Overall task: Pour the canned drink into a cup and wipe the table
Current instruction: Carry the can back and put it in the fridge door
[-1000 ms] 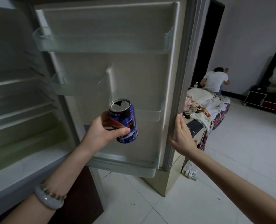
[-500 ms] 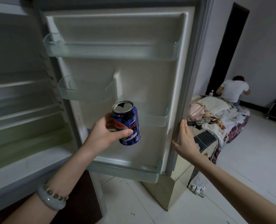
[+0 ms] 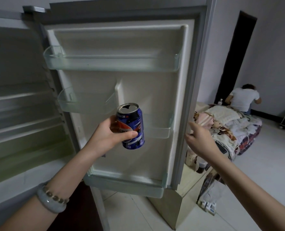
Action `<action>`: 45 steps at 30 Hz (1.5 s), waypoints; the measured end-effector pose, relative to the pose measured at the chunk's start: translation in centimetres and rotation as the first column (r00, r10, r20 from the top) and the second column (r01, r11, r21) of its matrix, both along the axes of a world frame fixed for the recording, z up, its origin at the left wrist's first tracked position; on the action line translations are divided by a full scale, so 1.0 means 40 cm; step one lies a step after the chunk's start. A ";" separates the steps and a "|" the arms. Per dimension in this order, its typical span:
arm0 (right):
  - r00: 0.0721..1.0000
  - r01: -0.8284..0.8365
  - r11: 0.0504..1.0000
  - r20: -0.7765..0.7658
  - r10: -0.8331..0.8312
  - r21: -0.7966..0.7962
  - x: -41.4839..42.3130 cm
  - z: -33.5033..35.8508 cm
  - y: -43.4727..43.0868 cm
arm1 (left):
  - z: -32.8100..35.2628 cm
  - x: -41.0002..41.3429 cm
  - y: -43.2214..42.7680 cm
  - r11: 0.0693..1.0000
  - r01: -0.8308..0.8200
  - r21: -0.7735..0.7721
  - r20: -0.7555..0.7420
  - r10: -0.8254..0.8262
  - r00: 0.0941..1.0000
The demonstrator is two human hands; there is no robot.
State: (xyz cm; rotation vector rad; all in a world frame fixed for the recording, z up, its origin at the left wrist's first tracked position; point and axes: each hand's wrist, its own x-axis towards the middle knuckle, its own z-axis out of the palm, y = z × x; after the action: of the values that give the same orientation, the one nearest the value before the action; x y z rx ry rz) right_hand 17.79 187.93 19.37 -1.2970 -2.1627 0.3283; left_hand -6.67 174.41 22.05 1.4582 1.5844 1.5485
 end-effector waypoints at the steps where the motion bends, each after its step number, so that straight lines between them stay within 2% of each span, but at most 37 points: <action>1: 0.997 -0.028 0.998 -0.064 0.031 0.049 -0.003 0.029 -0.015 | 0.010 0.000 0.005 1.000 0.006 -0.002 -0.010 -0.006 1.000; 4: 0.950 -0.223 0.971 -0.203 0.237 0.092 -0.030 0.116 -0.061 | 0.055 -0.002 0.027 1.000 0.025 0.001 -0.024 -0.025 0.999; 7: 0.852 -0.469 0.883 -0.281 0.442 -0.035 -0.077 0.174 -0.086 | 0.103 -0.011 0.064 1.000 0.015 0.008 -0.035 -0.015 0.999; 10: 0.816 -0.546 0.832 -0.289 0.500 -0.102 -0.122 0.191 -0.086 | 0.135 -0.017 0.103 1.000 0.006 0.015 -0.083 -0.004 0.997; 14: 0.821 -0.537 0.838 -0.289 0.492 -0.101 -0.159 0.195 -0.063 | 0.145 -0.028 0.156 0.999 -0.030 -0.035 -0.154 0.024 0.988; 19: 0.842 -0.506 0.849 -0.301 0.447 -0.155 -0.166 0.183 -0.034 | 0.121 -0.014 0.206 0.996 -0.045 -0.078 -0.134 0.034 0.990; 25: 0.881 -0.446 0.866 -0.284 0.379 -0.227 -0.169 0.136 -0.004 | 0.076 0.004 0.245 0.986 -0.049 -0.161 -0.187 0.018 0.982; 30: 0.890 -0.429 0.870 -0.278 0.361 -0.242 -0.172 0.113 0.014 | 0.044 0.008 0.270 0.978 -0.108 -0.179 -0.227 0.066 0.972; 35: 0.915 -0.396 0.887 -0.181 0.360 -0.236 -0.186 0.077 0.062 | 0.044 0.010 0.269 0.971 -0.135 -0.198 -0.269 0.079 0.960; 45: 0.925 -0.376 0.896 -0.159 0.346 -0.238 -0.185 0.102 0.024 | 0.040 0.010 0.265 0.960 -0.160 -0.232 -0.336 0.075 0.939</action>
State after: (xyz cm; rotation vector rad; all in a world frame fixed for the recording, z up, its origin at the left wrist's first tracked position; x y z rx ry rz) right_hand 10.38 188.88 23.46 -0.9696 -2.3131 0.8478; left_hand -6.28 185.02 23.63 1.5505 2.0122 1.1476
